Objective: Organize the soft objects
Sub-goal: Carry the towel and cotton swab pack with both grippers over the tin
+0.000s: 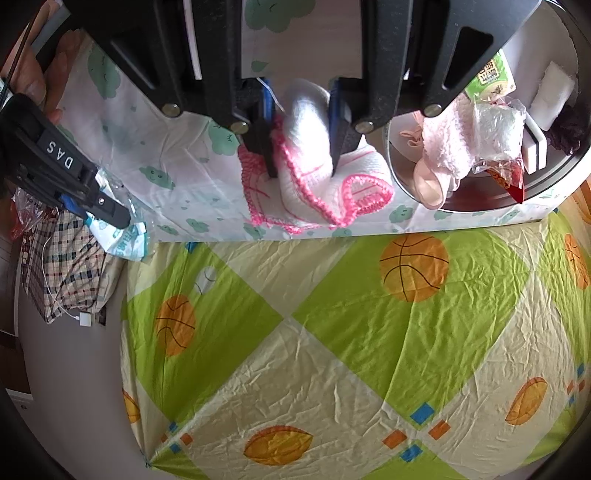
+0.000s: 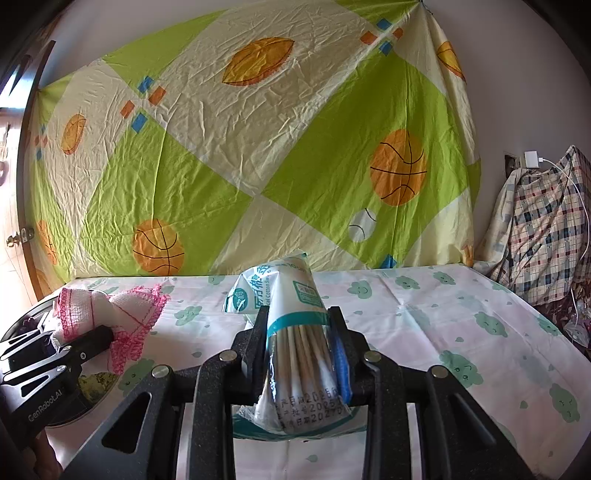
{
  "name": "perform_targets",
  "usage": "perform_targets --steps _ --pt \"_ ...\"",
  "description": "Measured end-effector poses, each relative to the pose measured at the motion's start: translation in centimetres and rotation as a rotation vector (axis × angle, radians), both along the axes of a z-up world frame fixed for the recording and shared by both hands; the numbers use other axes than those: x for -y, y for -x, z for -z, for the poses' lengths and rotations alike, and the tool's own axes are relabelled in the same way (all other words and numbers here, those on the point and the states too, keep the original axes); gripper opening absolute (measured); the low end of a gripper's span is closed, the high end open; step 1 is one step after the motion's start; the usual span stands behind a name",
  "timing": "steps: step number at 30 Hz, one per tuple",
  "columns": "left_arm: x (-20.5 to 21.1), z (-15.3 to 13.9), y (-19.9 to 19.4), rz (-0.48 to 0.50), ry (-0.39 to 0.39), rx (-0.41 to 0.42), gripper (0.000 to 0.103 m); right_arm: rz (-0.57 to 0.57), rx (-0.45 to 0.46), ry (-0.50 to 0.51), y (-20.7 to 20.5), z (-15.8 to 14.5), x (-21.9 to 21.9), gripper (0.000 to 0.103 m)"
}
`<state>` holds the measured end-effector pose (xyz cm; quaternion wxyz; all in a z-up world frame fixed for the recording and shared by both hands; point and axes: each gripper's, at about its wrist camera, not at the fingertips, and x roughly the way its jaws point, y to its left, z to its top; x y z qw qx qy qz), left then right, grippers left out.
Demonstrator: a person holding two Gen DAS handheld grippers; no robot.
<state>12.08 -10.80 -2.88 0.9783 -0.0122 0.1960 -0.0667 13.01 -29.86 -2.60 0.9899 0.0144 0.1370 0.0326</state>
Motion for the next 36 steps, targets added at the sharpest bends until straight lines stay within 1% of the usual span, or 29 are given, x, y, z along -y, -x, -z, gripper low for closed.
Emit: perform_targets --steps 7,12,18,36 --pt "0.2 -0.2 1.2 -0.003 -0.031 0.038 0.020 -0.014 0.013 0.018 0.5 0.0 -0.8 0.032" --pt "-0.3 -0.2 1.5 -0.013 -0.018 0.039 0.020 -0.028 0.019 0.035 1.0 0.0 -1.7 0.032" --pt "-0.9 -0.3 2.1 -0.024 -0.008 0.049 0.020 -0.046 0.020 0.033 1.5 0.1 -2.3 0.032" --pt "-2.4 -0.5 4.3 -0.068 -0.006 0.100 0.020 -0.088 0.024 0.027 3.3 0.1 -4.1 0.032"
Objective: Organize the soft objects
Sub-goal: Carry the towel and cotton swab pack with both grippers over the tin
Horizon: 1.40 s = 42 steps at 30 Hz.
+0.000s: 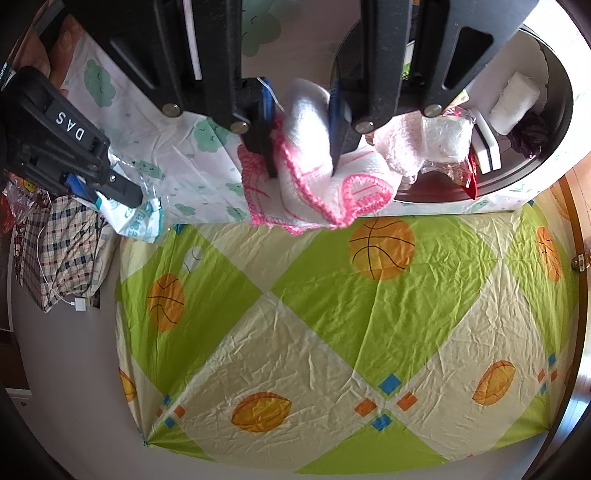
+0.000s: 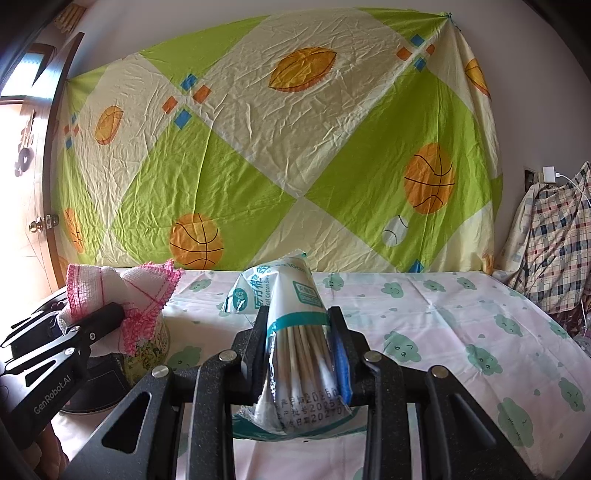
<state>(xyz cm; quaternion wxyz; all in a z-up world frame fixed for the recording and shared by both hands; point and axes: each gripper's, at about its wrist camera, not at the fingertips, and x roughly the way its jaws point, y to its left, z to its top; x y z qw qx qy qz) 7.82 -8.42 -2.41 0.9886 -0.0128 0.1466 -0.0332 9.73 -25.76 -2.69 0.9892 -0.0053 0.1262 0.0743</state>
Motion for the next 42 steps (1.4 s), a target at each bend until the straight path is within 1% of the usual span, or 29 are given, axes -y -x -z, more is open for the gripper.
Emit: perform_targets --steps 6,22,42 --pt "-0.2 0.0 0.3 -0.002 0.000 0.003 0.020 -0.014 -0.006 0.000 0.4 0.0 -0.5 0.032" --pt "-2.0 -0.2 1.9 -0.039 -0.007 0.033 0.020 -0.058 -0.012 -0.046 1.1 0.1 -1.4 0.032" --pt "-4.9 0.1 2.4 -0.073 0.013 0.020 0.020 -0.115 -0.021 -0.053 1.4 0.2 -4.0 0.033"
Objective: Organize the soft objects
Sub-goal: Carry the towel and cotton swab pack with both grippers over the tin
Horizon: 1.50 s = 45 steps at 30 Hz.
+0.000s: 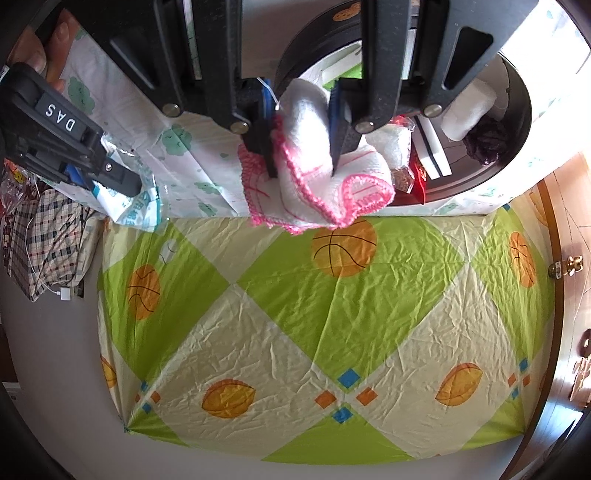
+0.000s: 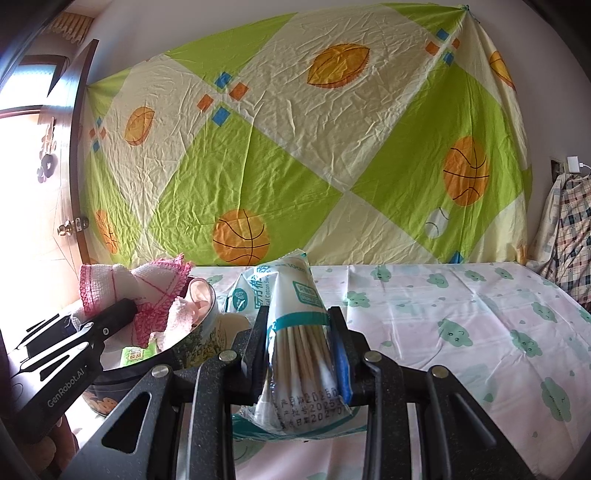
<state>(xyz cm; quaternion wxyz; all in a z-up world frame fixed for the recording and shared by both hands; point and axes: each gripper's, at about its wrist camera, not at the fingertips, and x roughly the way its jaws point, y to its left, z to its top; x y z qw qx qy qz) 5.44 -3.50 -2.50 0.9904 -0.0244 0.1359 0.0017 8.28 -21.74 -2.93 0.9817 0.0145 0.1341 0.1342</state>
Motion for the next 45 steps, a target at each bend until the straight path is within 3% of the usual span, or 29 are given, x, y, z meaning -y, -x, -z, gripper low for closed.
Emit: perform_targets --steps 45 --pt "-3.4 0.2 0.9 -0.041 0.050 0.006 0.020 -0.115 -0.006 -0.006 0.9 0.3 -4.1 0.033"
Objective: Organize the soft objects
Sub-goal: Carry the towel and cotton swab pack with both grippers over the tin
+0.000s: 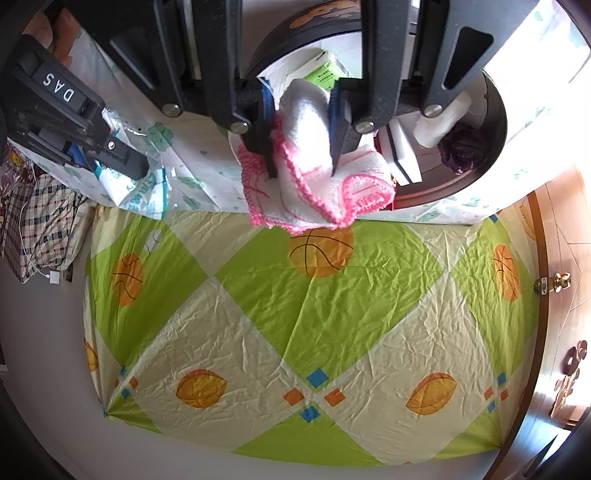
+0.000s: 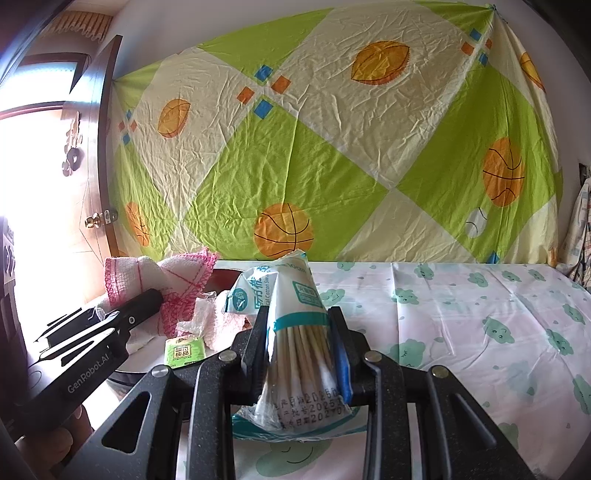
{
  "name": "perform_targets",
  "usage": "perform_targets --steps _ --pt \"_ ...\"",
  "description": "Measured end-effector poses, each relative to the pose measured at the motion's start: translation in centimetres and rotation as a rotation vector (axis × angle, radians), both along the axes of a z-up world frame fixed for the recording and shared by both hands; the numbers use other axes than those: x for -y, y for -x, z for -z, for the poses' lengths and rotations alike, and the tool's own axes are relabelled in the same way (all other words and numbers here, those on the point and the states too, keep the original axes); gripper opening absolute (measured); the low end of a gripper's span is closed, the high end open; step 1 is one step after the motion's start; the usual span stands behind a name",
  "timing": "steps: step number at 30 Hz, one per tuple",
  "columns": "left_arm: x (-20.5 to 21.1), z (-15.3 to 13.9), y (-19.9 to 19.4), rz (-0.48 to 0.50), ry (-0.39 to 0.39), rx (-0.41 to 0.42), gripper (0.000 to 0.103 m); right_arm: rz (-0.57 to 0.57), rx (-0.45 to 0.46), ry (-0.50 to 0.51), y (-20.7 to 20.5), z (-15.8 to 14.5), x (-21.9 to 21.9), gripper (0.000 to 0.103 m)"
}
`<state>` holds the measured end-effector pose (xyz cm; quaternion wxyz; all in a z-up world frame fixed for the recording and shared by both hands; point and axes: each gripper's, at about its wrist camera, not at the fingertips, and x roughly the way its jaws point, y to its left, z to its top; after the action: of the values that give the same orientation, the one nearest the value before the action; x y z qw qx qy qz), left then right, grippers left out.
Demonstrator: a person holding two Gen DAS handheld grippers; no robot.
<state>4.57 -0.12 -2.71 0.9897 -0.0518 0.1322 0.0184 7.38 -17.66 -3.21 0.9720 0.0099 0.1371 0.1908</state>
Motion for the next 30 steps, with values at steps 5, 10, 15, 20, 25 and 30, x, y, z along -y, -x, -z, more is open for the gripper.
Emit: perform_targets --steps 5,10,15,20,25,30 --pt "-0.3 0.0 0.2 -0.002 0.005 0.002 0.020 -0.001 0.000 -0.001 0.0 0.0 -0.1 0.033" --pt "-0.7 0.1 0.4 -0.005 0.008 0.006 0.020 -0.010 0.001 0.001 0.1 0.1 -0.6 0.033" --pt "-1.5 0.0 0.6 -0.014 0.021 0.008 0.020 -0.019 -0.003 0.004 -0.2 0.1 -1.0 0.033" --pt "-2.6 -0.8 0.9 -0.019 0.029 0.019 0.020 -0.030 0.001 0.015 -0.4 -0.1 -1.4 0.033" --pt "-4.5 -1.9 0.7 -0.056 0.019 0.017 0.020 -0.064 0.003 0.018 -1.2 -1.4 -2.3 0.033" --pt "-6.6 -2.7 -0.1 -0.094 0.011 -0.010 0.021 -0.115 -0.018 0.006 -2.7 -2.8 -3.7 0.033"
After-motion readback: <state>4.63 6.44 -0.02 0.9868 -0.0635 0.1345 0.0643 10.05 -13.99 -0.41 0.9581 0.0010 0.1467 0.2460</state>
